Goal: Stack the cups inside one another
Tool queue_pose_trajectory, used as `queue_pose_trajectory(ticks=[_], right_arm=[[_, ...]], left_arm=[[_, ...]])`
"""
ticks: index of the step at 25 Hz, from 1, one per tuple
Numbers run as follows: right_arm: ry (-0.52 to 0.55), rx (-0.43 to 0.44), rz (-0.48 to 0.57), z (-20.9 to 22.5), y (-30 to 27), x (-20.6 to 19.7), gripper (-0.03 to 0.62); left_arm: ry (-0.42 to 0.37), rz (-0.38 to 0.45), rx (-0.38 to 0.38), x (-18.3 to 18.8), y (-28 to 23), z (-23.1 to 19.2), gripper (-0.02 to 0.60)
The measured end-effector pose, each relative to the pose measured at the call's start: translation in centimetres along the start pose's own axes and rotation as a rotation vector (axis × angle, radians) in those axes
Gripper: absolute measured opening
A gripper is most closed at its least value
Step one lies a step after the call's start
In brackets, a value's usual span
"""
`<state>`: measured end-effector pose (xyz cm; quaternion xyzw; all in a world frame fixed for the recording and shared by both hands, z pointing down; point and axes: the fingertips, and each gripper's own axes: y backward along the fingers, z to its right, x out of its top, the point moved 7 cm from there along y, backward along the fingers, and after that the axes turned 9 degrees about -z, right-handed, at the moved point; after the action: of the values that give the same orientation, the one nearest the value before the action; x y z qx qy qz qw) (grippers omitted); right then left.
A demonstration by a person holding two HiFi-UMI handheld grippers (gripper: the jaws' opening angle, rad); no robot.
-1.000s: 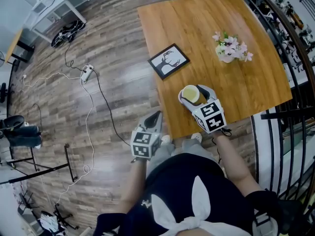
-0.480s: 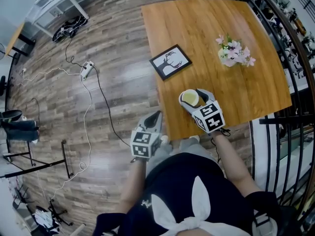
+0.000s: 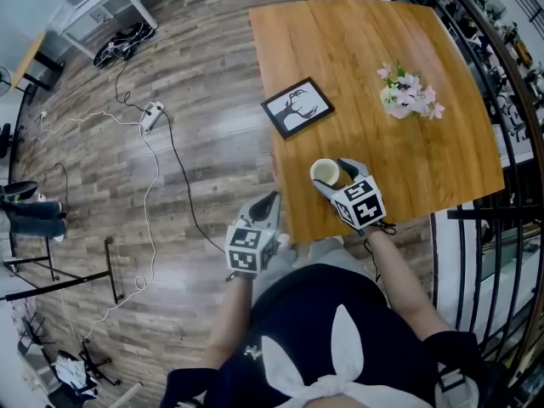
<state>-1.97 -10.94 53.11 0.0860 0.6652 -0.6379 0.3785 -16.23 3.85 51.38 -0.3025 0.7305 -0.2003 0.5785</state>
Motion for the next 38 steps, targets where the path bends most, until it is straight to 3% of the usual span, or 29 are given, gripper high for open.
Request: queue_pose_trajectory(ticks=[10,13,18,19,29,38], right_arm=[[0.004,-0.001,0.061,-0.3,0.8,0.7,0.338],[0.002,0.003,0.105,-0.4,1.7,1.2,0.253],[0.018,-0.01,0.194,-0.6,3.5,2.1,0.015],[0.022,-0.013,0.206,-0.7,3.8,2.1,-0.002],[0.039,0.005,0.303,-1.5,6.7,2.6,-0.002],[0.037,-0.025,0.297,-1.4,8.0,1.6,-0.003]], left_arm=[[0.0,-0.001,0.005,0.0,0.4,-0.1,0.02],[-0.006,0.001,0.002,0.2,0.4,0.0,0.019],[-0.019,0.003,-0.011,0.6,0.1,0.1,0.019],[-0.023,0.003,-0.014,0.6,0.1,0.1,0.02],[-0.057,0.01,-0.053,1.6,-0.3,0.7,0.019],[-0.091,0.001,-0.104,2.2,-1.4,1.9,0.02]])
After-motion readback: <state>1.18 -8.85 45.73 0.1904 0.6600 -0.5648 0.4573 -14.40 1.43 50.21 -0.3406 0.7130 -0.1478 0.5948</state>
